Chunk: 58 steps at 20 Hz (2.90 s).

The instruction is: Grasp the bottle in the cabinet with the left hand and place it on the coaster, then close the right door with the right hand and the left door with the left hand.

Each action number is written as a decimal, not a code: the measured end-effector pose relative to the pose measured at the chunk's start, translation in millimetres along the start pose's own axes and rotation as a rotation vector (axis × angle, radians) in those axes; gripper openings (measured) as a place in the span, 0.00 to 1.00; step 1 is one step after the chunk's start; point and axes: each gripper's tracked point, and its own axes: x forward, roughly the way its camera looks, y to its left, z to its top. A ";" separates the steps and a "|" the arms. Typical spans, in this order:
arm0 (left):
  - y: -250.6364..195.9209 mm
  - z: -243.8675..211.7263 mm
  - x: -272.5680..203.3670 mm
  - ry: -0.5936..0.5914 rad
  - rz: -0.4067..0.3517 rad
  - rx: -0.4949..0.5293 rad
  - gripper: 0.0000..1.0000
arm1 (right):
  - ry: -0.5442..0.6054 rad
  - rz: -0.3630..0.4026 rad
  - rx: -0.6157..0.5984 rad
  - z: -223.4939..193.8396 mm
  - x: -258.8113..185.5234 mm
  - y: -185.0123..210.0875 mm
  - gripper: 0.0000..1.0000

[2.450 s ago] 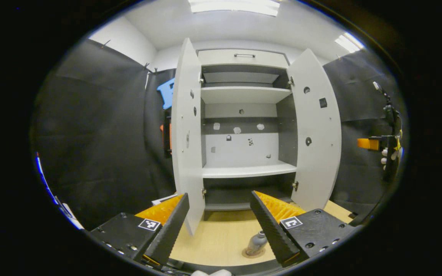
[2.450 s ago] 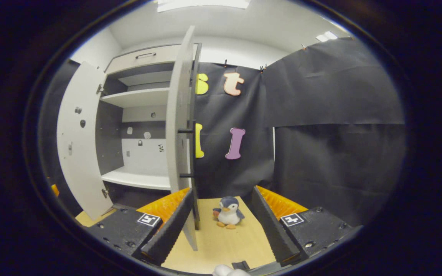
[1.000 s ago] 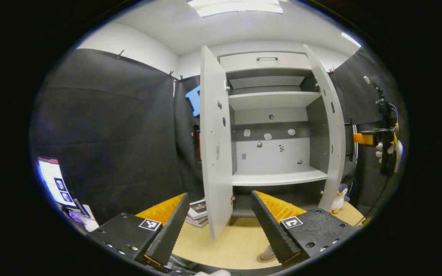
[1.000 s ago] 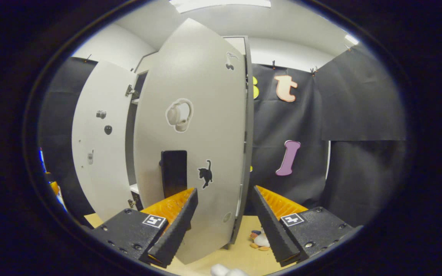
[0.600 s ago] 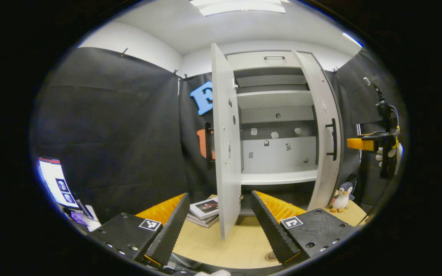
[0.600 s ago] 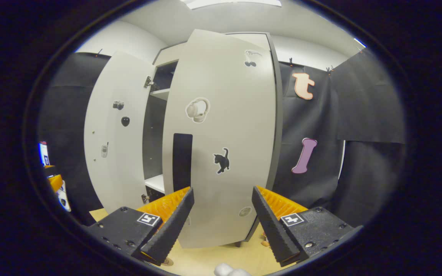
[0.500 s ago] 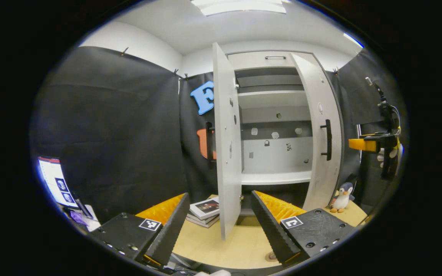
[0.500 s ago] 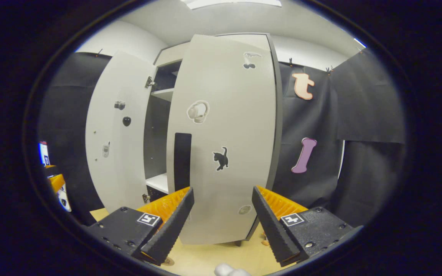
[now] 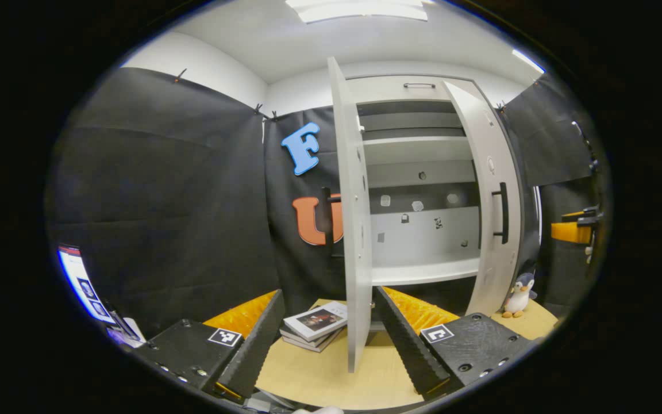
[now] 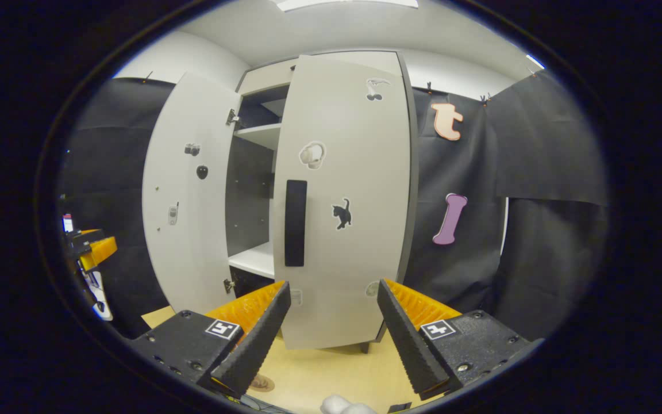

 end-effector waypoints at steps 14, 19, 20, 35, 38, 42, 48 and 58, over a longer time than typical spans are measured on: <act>85.2 26.9 114.5 -0.027 -0.006 0.043 0.98 | 0.106 -0.129 0.076 -61.2 -78.7 38.0 0.99; 80.4 41.2 146.5 -0.046 -0.007 0.036 0.98 | 0.136 -0.167 0.084 -72.9 -99.8 37.2 1.00; 75.0 43.0 149.3 -0.045 -0.021 0.027 0.97 | 0.137 -0.167 0.094 -74.3 -103.3 36.9 1.00; 24.0 46.6 132.6 -0.049 -0.029 0.045 0.88 | 0.148 -0.118 0.128 -82.0 -117.3 0.7 1.00; 1.5 48.8 125.3 -0.050 -0.051 0.051 0.92 | 0.144 -0.103 0.132 -79.6 -114.2 -8.2 0.99; -35.6 48.3 124.5 -0.041 -0.126 0.002 0.91 | 0.143 -0.095 0.137 -79.3 -116.1 -16.3 0.99; -107.6 44.0 119.7 -0.018 -0.260 -0.004 0.88 | 0.125 -0.103 0.124 -72.3 -122.7 -28.4 0.99; -124.7 38.7 63.2 -0.008 -0.255 0.002 0.97 | 0.098 -0.123 0.124 -65.8 -130.3 -26.8 1.00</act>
